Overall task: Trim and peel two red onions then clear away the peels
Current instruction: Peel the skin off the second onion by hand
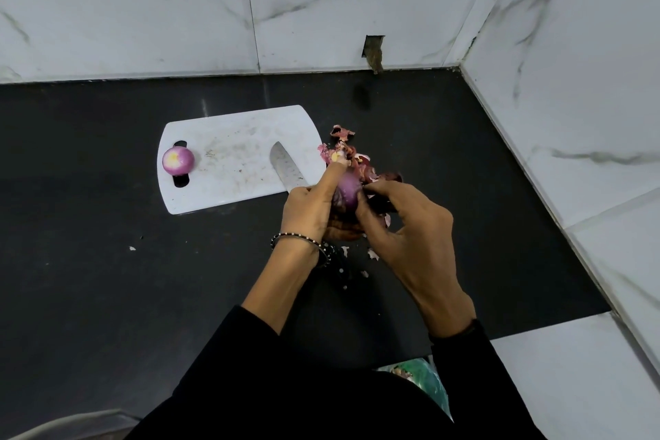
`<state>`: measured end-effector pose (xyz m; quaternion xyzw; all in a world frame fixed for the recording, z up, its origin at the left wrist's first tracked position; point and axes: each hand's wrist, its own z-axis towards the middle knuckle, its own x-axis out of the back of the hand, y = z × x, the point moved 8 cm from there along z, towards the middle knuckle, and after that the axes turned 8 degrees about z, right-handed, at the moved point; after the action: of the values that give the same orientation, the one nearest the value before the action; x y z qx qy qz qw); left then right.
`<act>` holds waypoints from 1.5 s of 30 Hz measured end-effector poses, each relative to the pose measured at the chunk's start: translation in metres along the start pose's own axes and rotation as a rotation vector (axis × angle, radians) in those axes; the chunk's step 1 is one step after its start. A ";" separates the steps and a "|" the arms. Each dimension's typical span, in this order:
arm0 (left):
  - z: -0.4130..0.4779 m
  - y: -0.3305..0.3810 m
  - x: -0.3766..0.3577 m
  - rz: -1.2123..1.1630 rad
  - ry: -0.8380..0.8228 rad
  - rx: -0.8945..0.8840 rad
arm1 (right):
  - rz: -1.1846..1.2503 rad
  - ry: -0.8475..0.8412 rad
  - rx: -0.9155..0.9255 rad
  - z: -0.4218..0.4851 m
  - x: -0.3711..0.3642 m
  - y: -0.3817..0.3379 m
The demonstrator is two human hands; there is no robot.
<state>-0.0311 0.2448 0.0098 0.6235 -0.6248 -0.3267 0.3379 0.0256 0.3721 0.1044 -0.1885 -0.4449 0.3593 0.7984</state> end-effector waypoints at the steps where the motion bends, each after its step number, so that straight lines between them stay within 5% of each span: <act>1: -0.001 0.000 0.001 0.010 0.020 -0.013 | -0.007 -0.008 -0.002 -0.001 -0.001 0.000; 12: -0.007 0.011 0.010 0.178 0.131 -0.129 | -0.057 0.013 -0.024 -0.003 -0.007 -0.006; 19: -0.011 0.004 0.004 0.067 -0.020 -0.001 | 0.147 0.057 -0.227 -0.001 -0.004 0.014; 23: -0.007 0.005 0.003 0.117 -0.084 0.014 | 0.172 0.027 -0.145 0.000 -0.002 0.011; 28: -0.001 0.007 0.000 0.235 -0.116 0.015 | 0.114 -0.207 0.032 0.001 -0.011 0.008; 35: 0.001 0.013 -0.007 0.369 -0.227 -0.054 | 0.171 -0.239 0.034 0.007 -0.011 0.007; 45: 0.000 0.024 -0.017 0.084 -0.157 -0.218 | 0.153 -0.057 -0.053 0.018 -0.003 0.006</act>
<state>-0.0447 0.2619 0.0290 0.5288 -0.6358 -0.4258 0.3672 0.0068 0.3731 0.1087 -0.2330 -0.4612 0.4127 0.7501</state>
